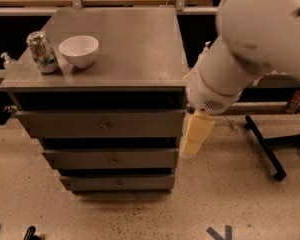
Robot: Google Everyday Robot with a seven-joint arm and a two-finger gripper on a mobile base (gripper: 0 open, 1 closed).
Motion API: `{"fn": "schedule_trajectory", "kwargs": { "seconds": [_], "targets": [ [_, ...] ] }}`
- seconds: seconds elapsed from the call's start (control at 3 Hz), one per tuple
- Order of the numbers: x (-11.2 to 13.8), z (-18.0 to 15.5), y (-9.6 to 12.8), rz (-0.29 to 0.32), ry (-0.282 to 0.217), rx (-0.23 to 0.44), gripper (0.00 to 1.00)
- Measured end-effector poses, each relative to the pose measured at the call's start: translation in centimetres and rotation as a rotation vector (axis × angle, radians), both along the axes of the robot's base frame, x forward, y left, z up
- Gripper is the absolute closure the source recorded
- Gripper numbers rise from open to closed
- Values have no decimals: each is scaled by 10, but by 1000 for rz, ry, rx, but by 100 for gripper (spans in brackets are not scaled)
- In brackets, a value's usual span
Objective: Open top drawer
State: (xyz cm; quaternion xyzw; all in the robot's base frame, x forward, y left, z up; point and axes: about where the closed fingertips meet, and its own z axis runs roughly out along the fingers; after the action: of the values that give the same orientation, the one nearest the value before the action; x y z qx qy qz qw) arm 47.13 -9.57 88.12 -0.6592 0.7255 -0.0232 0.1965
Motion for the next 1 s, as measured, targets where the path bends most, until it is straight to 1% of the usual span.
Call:
{"fn": "schedule_trajectory", "kwargs": {
  "seconds": [0.33,0.67,1.0],
  "targets": [
    [12,-66,35,84,-19,-56,0],
    [28,-116,68,175,-86,-13,0],
    [27,-116,67,175,-85,-14,0]
  ]
}}
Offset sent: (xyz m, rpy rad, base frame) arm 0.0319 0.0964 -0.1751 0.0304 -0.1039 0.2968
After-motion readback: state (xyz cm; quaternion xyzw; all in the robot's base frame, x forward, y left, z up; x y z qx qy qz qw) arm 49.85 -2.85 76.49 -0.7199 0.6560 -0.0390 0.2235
